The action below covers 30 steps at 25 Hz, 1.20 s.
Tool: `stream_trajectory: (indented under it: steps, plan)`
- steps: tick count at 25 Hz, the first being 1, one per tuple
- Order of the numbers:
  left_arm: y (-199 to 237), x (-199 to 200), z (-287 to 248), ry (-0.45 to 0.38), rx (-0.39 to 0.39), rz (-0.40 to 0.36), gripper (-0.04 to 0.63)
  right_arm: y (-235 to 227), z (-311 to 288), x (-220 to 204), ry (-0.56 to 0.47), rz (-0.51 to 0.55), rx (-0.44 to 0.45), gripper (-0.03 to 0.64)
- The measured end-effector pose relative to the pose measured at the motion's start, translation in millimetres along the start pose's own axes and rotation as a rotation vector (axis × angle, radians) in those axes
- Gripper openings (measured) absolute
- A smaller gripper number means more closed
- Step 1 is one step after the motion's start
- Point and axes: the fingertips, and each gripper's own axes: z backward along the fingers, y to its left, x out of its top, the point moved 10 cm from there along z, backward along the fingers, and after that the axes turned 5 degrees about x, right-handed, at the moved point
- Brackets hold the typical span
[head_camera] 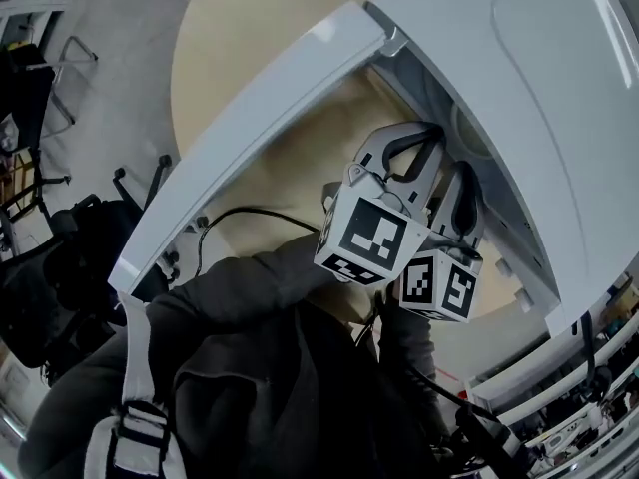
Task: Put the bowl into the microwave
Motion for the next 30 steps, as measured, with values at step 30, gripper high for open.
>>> stream_trajectory:
  steps: [30]
  plan:
    - [-37.7,6.4,61.4,-0.047,-0.104,0.014,0.008,27.2,67.1,7.5,-0.047,-0.034,0.198,0.011]
